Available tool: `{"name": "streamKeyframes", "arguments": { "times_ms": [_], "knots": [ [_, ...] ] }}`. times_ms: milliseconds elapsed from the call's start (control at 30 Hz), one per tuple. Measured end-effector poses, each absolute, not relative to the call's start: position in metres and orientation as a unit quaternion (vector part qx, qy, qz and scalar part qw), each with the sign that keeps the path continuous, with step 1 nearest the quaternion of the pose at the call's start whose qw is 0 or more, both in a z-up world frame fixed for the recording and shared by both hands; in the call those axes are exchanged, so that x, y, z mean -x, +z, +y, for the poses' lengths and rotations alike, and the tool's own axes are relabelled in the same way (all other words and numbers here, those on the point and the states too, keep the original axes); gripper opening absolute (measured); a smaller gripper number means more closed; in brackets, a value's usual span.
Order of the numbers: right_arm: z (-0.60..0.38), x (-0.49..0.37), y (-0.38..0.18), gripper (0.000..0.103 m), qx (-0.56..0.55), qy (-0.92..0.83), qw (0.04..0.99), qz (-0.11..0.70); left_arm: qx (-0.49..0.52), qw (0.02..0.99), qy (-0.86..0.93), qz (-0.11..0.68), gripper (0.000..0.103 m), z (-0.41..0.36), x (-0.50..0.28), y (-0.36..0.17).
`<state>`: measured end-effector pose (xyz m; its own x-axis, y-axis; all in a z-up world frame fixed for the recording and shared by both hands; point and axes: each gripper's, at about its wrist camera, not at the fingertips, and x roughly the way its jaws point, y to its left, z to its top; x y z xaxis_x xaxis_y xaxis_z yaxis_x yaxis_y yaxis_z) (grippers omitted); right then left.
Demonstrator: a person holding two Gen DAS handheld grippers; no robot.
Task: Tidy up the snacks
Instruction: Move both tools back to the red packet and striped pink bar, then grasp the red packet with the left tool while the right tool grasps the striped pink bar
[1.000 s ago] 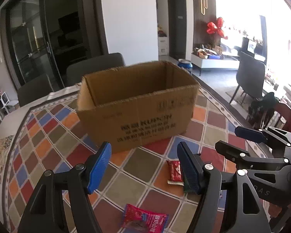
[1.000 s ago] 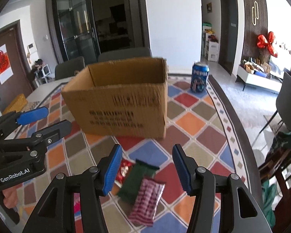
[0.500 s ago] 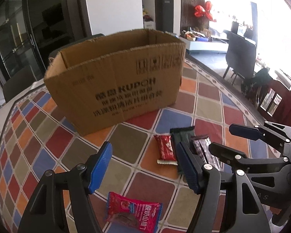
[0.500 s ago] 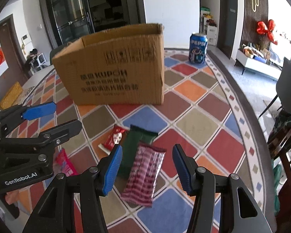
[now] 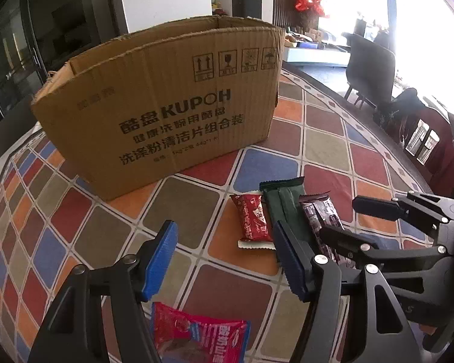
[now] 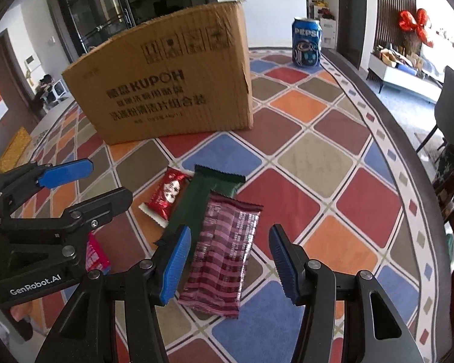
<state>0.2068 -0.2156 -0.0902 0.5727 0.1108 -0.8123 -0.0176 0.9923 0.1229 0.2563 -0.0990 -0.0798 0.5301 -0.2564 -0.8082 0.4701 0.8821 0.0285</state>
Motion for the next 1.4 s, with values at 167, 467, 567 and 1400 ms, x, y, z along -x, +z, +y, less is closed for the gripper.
{"name": "streamKeyframes", "arguments": {
  "times_ms": [167,467,567,1400],
  "knots": [
    [-0.218,-0.209,-0.099,0.055,-0.061,0.034,0.880,0.469,-0.122,0.861,-0.215,0.444,0.062,-0.105,-0.264,-0.087],
    [-0.220,-0.213,-0.107,0.055,-0.068,0.039,0.876,0.475,-0.118,0.846,-0.226,0.468,0.056,-0.116,-0.278,-0.104],
    [-0.219,-0.213,-0.108,0.055,-0.064,0.041,0.878,0.472,-0.117,0.843,-0.225,0.475,0.053,-0.119,-0.281,-0.108],
    [-0.229,-0.214,-0.108,0.042,-0.088,0.039,0.882,0.462,-0.105,0.832,-0.236,0.491,0.022,-0.128,-0.287,-0.117]
  ]
}}
